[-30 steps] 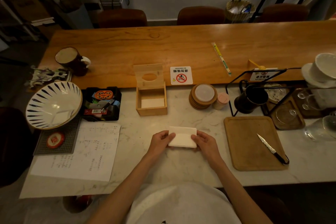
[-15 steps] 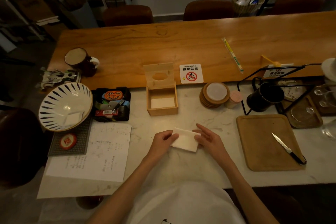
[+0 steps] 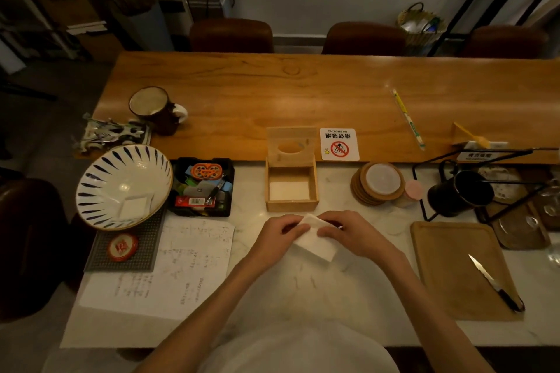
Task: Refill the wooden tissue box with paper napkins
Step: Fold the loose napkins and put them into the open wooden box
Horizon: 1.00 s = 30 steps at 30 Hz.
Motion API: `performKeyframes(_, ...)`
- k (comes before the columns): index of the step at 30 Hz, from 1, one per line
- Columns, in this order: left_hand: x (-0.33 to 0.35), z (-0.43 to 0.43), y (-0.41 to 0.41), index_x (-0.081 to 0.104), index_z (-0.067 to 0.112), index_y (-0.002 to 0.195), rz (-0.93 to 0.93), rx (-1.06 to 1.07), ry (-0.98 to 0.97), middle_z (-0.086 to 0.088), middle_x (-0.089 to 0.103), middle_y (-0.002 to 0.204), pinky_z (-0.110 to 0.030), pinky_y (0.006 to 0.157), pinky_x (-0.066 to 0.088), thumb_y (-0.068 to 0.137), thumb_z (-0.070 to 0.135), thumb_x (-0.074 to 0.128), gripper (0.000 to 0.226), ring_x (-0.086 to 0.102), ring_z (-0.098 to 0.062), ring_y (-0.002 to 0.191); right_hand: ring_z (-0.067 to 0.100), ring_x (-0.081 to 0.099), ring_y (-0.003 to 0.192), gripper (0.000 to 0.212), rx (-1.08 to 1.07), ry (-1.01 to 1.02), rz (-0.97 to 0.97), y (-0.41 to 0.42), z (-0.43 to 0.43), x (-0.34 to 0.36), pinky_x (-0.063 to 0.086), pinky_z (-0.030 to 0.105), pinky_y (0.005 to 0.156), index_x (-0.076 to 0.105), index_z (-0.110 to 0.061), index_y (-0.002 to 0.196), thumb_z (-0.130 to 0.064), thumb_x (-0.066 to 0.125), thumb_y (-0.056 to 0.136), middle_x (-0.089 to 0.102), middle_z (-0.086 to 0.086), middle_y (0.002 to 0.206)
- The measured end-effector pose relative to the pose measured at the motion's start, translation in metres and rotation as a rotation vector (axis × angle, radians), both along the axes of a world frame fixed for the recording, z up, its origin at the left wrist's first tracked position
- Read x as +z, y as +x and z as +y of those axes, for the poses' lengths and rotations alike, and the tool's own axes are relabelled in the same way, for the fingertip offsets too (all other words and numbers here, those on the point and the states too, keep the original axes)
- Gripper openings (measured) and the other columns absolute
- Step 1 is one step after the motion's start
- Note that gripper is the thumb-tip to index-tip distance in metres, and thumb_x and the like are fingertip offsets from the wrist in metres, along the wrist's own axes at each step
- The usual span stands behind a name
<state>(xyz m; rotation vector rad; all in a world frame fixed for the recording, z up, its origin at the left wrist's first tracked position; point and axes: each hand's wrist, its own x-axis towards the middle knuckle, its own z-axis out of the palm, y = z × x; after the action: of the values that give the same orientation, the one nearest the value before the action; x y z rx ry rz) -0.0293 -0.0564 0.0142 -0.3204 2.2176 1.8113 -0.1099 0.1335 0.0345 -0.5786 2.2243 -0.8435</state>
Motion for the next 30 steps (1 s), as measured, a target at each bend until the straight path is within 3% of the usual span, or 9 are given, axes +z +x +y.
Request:
performKeyframes(2, 0.005, -0.006, -0.004, 0.071, 0.022, 0.116, 0.009, -0.026, -0.025, 0.007, 0.071, 0.104, -0.02, 0.083, 0.05, 0.095, 0.027, 0.059, 0.024, 0.064, -0.005, 0.094, 0.007, 0.062, 0.087, 0.019, 0.013, 0.001, -0.027, -0.008, -0.004, 0.006, 0.051, 0.028, 0.079, 0.07, -0.027, 0.108, -0.027, 0.064, 0.09, 0.069, -0.012, 0.096)
performKeyframes(6, 0.008, -0.024, -0.019, 0.059, 0.019, 0.127, 0.055, 0.382, -0.131, -0.001, 0.06, 0.121, -0.026, 0.095, 0.048, 0.1, 0.025, 0.05, 0.029, 0.056, -0.016, 0.114, 0.01, 0.065, 0.086, 0.015, -0.134, -0.115, -0.045, -0.035, -0.009, 0.038, 0.049, 0.024, 0.073, 0.066, -0.026, 0.106, -0.025, 0.061, 0.092, 0.068, -0.007, 0.093)
performKeyframes(9, -0.001, -0.042, -0.035, 0.022, 0.025, 0.153, -0.143, 0.279, -0.226, -0.006, 0.032, 0.153, -0.045, 0.115, 0.03, 0.103, 0.029, 0.041, 0.054, 0.03, -0.027, 0.14, 0.011, 0.057, 0.099, 0.03, -0.177, -0.125, 0.067, -0.067, -0.035, 0.053, 0.045, 0.026, 0.081, 0.058, -0.02, 0.124, -0.025, 0.057, 0.095, 0.061, -0.006, 0.109)
performKeyframes(11, -0.002, -0.047, -0.042, 0.009, 0.026, 0.156, -0.215, 0.164, -0.115, -0.004, 0.021, 0.16, -0.041, 0.119, 0.022, 0.104, 0.023, 0.038, 0.059, 0.022, -0.026, 0.147, 0.016, 0.055, 0.102, 0.034, -0.074, -0.062, 0.107, -0.084, -0.062, 0.053, 0.043, 0.029, 0.082, 0.054, -0.018, 0.13, -0.023, 0.054, 0.096, 0.058, -0.003, 0.113)
performKeyframes(14, 0.0, -0.047, -0.046, 0.009, 0.029, 0.156, -0.198, 0.124, -0.033, -0.001, 0.024, 0.16, -0.037, 0.119, 0.024, 0.102, 0.009, 0.036, 0.063, 0.026, -0.023, 0.145, 0.024, 0.057, 0.108, 0.029, 0.145, 0.141, 0.213, -0.1, -0.096, 0.04, 0.04, 0.029, 0.079, 0.056, -0.015, 0.125, -0.017, 0.052, 0.097, 0.061, 0.005, 0.115)
performKeyframes(17, 0.001, -0.048, -0.048, 0.016, 0.028, 0.155, -0.179, 0.114, -0.01, 0.0, 0.034, 0.153, -0.035, 0.113, 0.032, 0.097, -0.001, 0.036, 0.068, 0.036, -0.018, 0.137, 0.03, 0.055, 0.117, 0.039, 0.313, 0.308, 0.271, -0.104, -0.115, 0.027, 0.043, 0.036, 0.091, 0.051, -0.015, 0.135, -0.01, 0.049, 0.097, 0.059, 0.012, 0.129)
performKeyframes(23, -0.015, -0.05, -0.048, 0.015, 0.034, 0.154, -0.194, 0.081, -0.033, -0.005, 0.043, 0.144, -0.034, 0.104, 0.041, 0.096, 0.007, 0.039, 0.068, 0.046, -0.024, 0.128, 0.029, 0.057, 0.113, 0.035, 0.569, 0.587, 0.471, -0.099, -0.134, 0.011, 0.041, 0.042, 0.099, 0.052, -0.017, 0.131, -0.013, 0.044, 0.096, 0.061, 0.008, 0.125)
performKeyframes(27, -0.01, -0.05, -0.048, 0.006, 0.027, 0.156, -0.245, 0.085, -0.031, -0.003, 0.027, 0.151, -0.024, 0.098, 0.029, 0.102, 0.01, 0.037, 0.065, 0.035, -0.021, 0.135, 0.029, 0.054, 0.119, 0.04, 0.565, 0.607, 0.279, -0.089, -0.138, 0.0, 0.041, 0.036, 0.098, 0.048, -0.015, 0.135, -0.008, 0.045, 0.095, 0.056, 0.01, 0.133)
performKeyframes(30, -0.013, -0.048, -0.049, 0.004, 0.024, 0.156, -0.245, 0.097, -0.067, -0.008, 0.027, 0.154, -0.024, 0.098, 0.031, 0.102, 0.01, 0.038, 0.065, 0.038, -0.024, 0.133, 0.03, 0.055, 0.119, 0.041, 0.513, 0.63, 0.181, -0.084, -0.139, -0.009, 0.044, 0.037, 0.096, 0.048, -0.012, 0.133, -0.008, 0.048, 0.093, 0.057, 0.012, 0.132)
